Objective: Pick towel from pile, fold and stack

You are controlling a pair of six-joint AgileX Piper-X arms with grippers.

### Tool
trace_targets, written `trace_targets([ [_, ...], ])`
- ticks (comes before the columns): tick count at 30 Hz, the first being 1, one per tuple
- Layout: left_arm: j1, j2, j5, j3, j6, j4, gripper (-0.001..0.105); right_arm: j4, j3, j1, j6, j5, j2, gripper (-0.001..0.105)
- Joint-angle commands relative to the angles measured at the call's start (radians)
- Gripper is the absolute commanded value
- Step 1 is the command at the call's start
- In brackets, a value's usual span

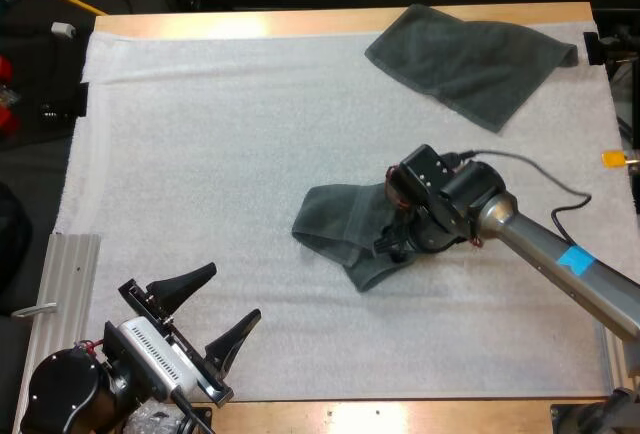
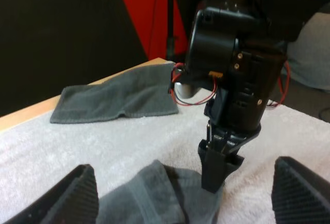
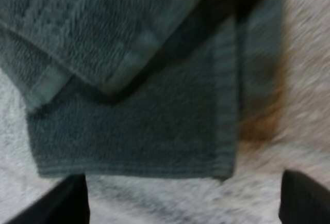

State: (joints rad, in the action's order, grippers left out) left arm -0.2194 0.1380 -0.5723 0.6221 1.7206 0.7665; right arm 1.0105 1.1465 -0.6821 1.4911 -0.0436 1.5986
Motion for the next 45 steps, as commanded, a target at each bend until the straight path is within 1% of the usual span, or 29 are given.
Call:
trace_targets([
  [1,-0.004,0.001,-0.007,0.009,0.009,0.022,0.069,-0.042,-0.021,0.009,-0.026,-0.041,-0.004,0.071],
  [5,-0.004,0.001,-0.007,0.009,0.009,0.144,0.069,-0.111,-0.078,0.014,-0.075,-0.069,0.0,0.071],
  [8,-0.004,0.001,-0.007,0.009,0.007,0.206,0.069,-0.161,-0.105,0.014,-0.099,-0.074,0.0,0.071],
  [9,-0.004,0.001,-0.007,0.009,0.006,0.211,0.069,-0.171,-0.109,0.014,-0.11,-0.074,0.0,0.07],
  [11,-0.004,0.001,-0.007,0.009,0.007,0.229,0.069,-0.203,-0.122,0.017,-0.143,-0.074,0.004,0.063],
  [12,-0.004,0.001,-0.007,0.009,0.007,0.233,0.069,-0.214,-0.125,0.02,-0.155,-0.074,0.005,0.061],
  [14,-0.004,0.001,-0.007,0.009,0.007,0.248,0.069,-0.228,-0.128,0.033,-0.198,-0.074,0.018,0.055],
  [20,-0.004,0.001,-0.007,0.009,0.007,0.326,0.069,-0.237,-0.128,0.072,-0.238,-0.105,0.042,0.055],
  [25,-0.004,0.001,-0.007,0.009,0.004,0.371,0.069,-0.252,-0.128,0.08,-0.262,-0.135,0.051,0.054],
  [28,-0.004,0.001,-0.007,0.009,0.002,0.377,0.069,-0.269,-0.128,0.08,-0.278,-0.182,0.051,0.044],
  [29,-0.004,0.001,-0.007,0.009,0.002,0.377,0.069,-0.269,-0.128,0.08,-0.296,-0.181,0.051,0.039],
  [31,-0.004,0.001,-0.007,0.009,0.002,0.377,0.069,-0.267,-0.128,0.08,-0.323,-0.2,0.054,0.035],
  [37,-0.004,0.001,-0.007,0.009,0.002,0.377,0.069,-0.265,-0.128,0.08,-0.344,-0.206,0.072,0.032],
  [39,-0.004,0.001,-0.007,0.009,0.002,0.377,0.069,-0.273,-0.128,0.08,-0.344,-0.206,0.072,0.025],
  [41,-0.004,0.001,-0.007,0.009,0.002,0.377,0.069,-0.277,-0.128,0.08,-0.344,-0.206,0.072,0.008],
  [42,-0.004,0.001,-0.007,0.009,0.002,0.377,0.069,-0.279,-0.128,0.08,-0.341,-0.206,0.072,0.003],
  [43,-0.004,0.001,-0.007,0.009,0.002,0.377,0.069,-0.282,-0.128,0.08,-0.333,-0.206,0.069,0.0],
  [45,-0.004,0.001,-0.007,0.009,0.002,0.377,0.069,-0.288,-0.128,0.075,-0.315,-0.206,0.061,0.0],
])
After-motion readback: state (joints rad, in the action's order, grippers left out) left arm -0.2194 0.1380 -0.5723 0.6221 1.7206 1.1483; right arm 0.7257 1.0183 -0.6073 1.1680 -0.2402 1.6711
